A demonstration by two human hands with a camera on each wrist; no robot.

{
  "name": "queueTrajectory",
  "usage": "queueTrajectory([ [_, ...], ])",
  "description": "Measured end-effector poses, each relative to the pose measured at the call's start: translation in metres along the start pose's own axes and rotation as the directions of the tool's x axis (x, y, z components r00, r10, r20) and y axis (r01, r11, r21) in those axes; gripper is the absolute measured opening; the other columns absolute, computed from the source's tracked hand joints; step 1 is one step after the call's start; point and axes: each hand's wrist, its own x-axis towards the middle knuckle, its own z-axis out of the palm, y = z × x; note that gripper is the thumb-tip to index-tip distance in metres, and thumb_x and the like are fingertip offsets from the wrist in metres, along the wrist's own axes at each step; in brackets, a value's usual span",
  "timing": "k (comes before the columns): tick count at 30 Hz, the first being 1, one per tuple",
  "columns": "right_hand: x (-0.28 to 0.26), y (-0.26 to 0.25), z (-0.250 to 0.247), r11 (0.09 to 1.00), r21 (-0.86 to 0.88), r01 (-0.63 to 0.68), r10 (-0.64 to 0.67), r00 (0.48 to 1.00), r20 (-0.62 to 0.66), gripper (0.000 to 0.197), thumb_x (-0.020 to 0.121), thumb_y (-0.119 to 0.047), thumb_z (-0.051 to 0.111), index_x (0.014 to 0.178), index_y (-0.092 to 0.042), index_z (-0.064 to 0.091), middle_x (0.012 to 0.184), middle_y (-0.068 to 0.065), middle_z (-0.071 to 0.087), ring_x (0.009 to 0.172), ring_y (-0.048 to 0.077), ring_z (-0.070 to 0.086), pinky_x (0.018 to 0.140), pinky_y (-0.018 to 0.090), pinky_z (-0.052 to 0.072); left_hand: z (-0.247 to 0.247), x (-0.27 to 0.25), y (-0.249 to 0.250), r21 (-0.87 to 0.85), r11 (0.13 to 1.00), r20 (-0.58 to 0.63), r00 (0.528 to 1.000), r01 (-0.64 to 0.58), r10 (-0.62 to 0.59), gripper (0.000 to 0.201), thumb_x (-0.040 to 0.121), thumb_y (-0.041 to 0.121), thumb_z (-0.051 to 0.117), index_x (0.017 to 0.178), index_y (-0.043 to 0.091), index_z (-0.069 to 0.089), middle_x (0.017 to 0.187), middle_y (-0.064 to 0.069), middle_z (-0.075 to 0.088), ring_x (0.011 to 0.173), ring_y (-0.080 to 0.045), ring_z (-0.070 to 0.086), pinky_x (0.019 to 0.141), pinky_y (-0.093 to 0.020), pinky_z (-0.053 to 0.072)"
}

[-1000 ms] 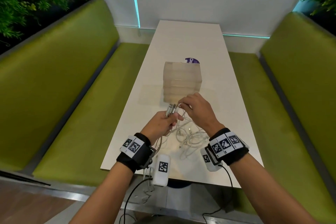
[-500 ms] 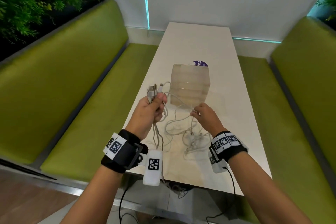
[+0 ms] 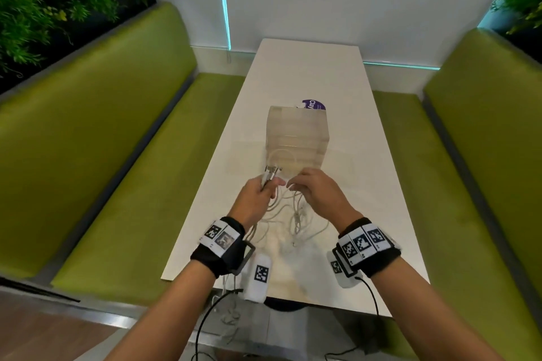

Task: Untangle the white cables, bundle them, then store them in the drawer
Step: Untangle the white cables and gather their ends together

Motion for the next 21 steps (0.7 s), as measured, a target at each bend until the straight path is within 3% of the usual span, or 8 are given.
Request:
queueTrajectory([
  [3, 0.001, -0.008, -0.006, 0.997, -0.058, -0.041, 0.039, 0.999, -0.028, 0.02, 0.094, -0.021, 0.054, 0.104, -0.016, 0.071, 0.094, 0.004, 0.059, 0.1, 0.022, 0.053, 0.074, 0.035, 0.045, 0.009, 0.002, 0.004, 0.078, 0.997, 0.023, 0.999, -0.031, 0.029, 0.029, 0.098, 0.026, 0.048, 0.096, 0.001, 0.063, 0.06, 0.006, 0.045, 0.048, -0.005, 0.038, 0.052, -0.025, 0.031],
  [7, 0.0, -0.009, -0.008, 0.993, -0.102, -0.061, 0.051, 0.994, -0.092, 0.022, 0.095, -0.022, 0.05, 0.106, -0.015, 0.069, 0.094, 0.005, 0.057, 0.098, 0.023, 0.053, 0.071, 0.037, 0.047, 0.007, 0.004, 0.013, 0.275, 0.958, 0.103, 0.993, -0.086, 0.06, 0.024, 0.099, 0.023, 0.046, 0.087, 0.011, 0.063, 0.063, 0.008, 0.049, 0.055, -0.005, 0.042, 0.05, -0.014, 0.032],
  [9, 0.002, -0.012, -0.007, 0.995, -0.087, -0.05, 0.038, 0.991, -0.13, 0.022, 0.094, -0.019, 0.05, 0.106, -0.013, 0.068, 0.092, 0.007, 0.056, 0.093, 0.025, 0.054, 0.069, 0.041, 0.049, 0.007, 0.005, 0.016, 0.341, 0.934, 0.16, 0.985, -0.111, 0.059, 0.025, 0.1, 0.02, 0.044, 0.085, 0.013, 0.062, 0.065, 0.007, 0.05, 0.057, -0.006, 0.044, 0.052, -0.015, 0.033],
  [13, 0.006, -0.004, -0.003, 0.995, -0.086, -0.053, 0.042, 0.991, -0.129, 0.019, 0.095, -0.023, 0.051, 0.104, -0.015, 0.067, 0.094, 0.004, 0.056, 0.091, 0.025, 0.056, 0.067, 0.04, 0.049, 0.001, 0.005, 0.016, 0.221, 0.97, 0.137, 0.988, -0.101, 0.071, 0.028, 0.1, 0.021, 0.043, 0.076, 0.017, 0.056, 0.068, 0.001, 0.05, 0.058, -0.013, 0.044, 0.053, -0.018, 0.036],
  [17, 0.004, 0.004, 0.006, 0.993, -0.1, -0.067, 0.061, 0.997, -0.054, 0.03, 0.092, -0.021, 0.052, 0.122, -0.025, 0.051, 0.103, 0.0, 0.059, 0.094, 0.02, 0.056, 0.07, 0.035, 0.048, -0.013, 0.006, 0.019, 0.133, 0.986, 0.053, 0.994, -0.097, 0.09, 0.029, 0.1, 0.021, 0.043, 0.073, 0.02, 0.054, 0.066, 0.004, 0.045, 0.059, -0.01, 0.041, 0.054, -0.025, 0.033],
  [21, -0.001, 0.015, 0.022, 0.992, -0.008, -0.128, 0.127, 0.985, -0.116, 0.029, 0.09, -0.013, 0.054, 0.117, -0.014, 0.045, 0.095, 0.004, 0.06, 0.081, 0.022, 0.055, 0.067, 0.033, 0.043, -0.032, 0.01, 0.024, -0.056, 0.998, -0.105, 0.994, -0.035, 0.029, 0.029, 0.1, 0.017, 0.044, 0.073, 0.018, 0.054, 0.062, 0.004, 0.039, 0.046, -0.006, 0.034, 0.044, -0.019, 0.028],
])
